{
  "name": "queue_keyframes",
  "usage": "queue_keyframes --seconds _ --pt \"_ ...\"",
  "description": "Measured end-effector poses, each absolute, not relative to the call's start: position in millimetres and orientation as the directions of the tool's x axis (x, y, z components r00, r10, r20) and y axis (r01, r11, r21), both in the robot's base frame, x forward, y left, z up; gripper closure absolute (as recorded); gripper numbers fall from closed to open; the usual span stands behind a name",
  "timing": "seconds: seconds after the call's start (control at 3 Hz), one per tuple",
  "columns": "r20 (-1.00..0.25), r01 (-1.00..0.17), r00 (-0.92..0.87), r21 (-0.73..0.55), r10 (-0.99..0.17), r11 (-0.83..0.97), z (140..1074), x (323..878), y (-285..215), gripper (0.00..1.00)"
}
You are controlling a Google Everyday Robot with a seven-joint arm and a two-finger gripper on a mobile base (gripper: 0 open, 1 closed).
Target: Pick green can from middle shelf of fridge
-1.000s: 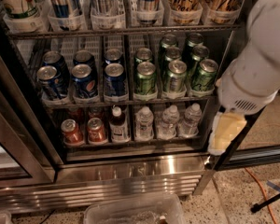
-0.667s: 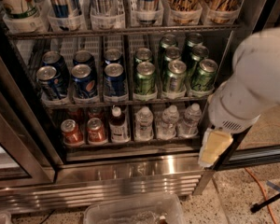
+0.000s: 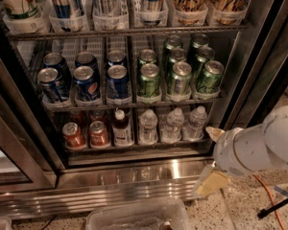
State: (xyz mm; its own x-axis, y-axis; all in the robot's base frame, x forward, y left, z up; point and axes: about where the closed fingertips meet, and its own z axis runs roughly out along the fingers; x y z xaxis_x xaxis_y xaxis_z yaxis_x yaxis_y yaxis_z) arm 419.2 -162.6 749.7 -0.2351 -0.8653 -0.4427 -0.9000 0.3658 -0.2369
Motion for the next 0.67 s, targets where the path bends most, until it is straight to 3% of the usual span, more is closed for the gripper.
queue_keyframes --seconds 0.33,0.67 --pt "-0.524 -0.874 -0.190 -0.295 -0.830 0.386 765.0 428.4 -149.3 0.00" --pt "-0.524 -0.874 -0.190 -0.295 -0.830 0.386 765.2 428.3 -149.4 0.00"
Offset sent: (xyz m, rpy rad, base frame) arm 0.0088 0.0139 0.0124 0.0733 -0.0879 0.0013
